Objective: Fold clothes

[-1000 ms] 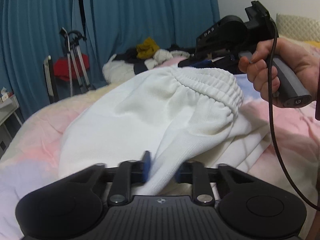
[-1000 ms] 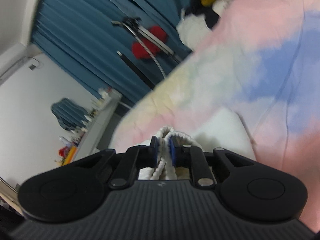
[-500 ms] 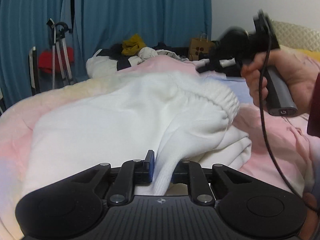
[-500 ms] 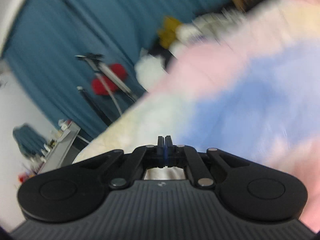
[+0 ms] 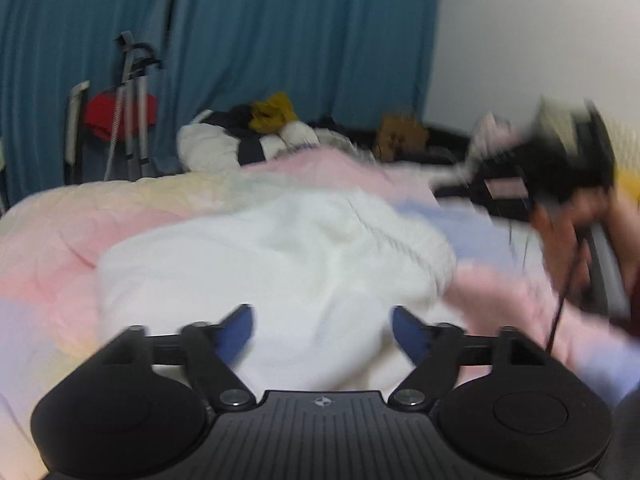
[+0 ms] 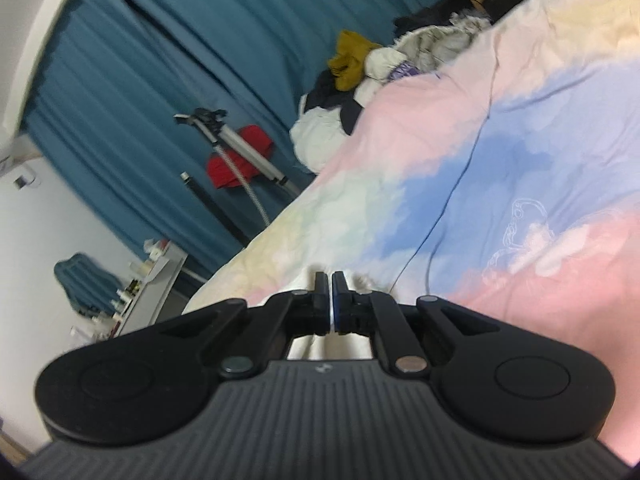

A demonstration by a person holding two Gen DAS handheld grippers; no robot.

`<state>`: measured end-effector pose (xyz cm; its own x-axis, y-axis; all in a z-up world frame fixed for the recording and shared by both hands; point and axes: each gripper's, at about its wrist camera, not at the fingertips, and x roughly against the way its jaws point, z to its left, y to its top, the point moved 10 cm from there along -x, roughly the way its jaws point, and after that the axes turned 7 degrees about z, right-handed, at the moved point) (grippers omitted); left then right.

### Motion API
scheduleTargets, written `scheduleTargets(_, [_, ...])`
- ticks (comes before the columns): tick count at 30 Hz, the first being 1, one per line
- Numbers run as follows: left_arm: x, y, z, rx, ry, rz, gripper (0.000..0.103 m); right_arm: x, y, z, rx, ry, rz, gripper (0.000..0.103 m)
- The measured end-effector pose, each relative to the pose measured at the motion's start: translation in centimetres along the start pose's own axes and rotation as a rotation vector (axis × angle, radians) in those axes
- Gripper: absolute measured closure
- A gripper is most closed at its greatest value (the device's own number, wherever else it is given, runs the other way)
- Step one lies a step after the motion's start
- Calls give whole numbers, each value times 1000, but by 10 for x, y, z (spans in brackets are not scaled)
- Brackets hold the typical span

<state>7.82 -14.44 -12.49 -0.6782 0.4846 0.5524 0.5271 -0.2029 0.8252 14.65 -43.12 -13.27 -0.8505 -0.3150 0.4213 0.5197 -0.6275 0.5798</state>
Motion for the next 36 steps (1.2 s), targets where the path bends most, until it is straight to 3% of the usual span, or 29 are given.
scheduleTargets(2, [18, 8, 18, 88, -17, -29, 15, 13, -6, 5, 9, -7, -6, 89])
scheduleTargets(3, [24, 10, 30, 136, -15, -35, 13, 18, -9, 7, 8, -13, -8, 71])
scheduleTargets(4, [29, 13, 42, 184, -12, -39, 9, 21, -13, 8, 3, -22, -5, 41])
scheduleTargets(6, [32, 11, 67, 261, 11, -19, 5, 21, -21, 10, -2, -42, 17, 9])
scheduleTargets(11, [21, -11, 124, 431, 71, 77, 5, -5, -54, 14, 63, -103, 169, 11])
scheduleTargets(16, [10, -25, 141, 538, 27, 148, 5, -38, -83, -4, 93, -211, 281, 12])
scheduleTargets(23, [-2, -46, 130, 499, 17, 239, 9, -57, -89, -3, 14, -109, 296, 9])
scheduleTargets(28, [0, -55, 134, 525, 27, 244, 9, -31, -71, 35, 55, 74, 202, 9])
scheduleTargets(30, [2, -58, 136, 533, 25, 245, 9, -28, -69, 36, 66, 71, 192, 9])
scheduleTargets(31, [3, -60, 136, 533, 21, 247, 10, -29, -70, 35, 70, 56, 197, 9])
scheduleTargets(36, [0, -63, 131, 509, 28, 261, 11, -60, -100, -2, 134, -192, 333, 11])
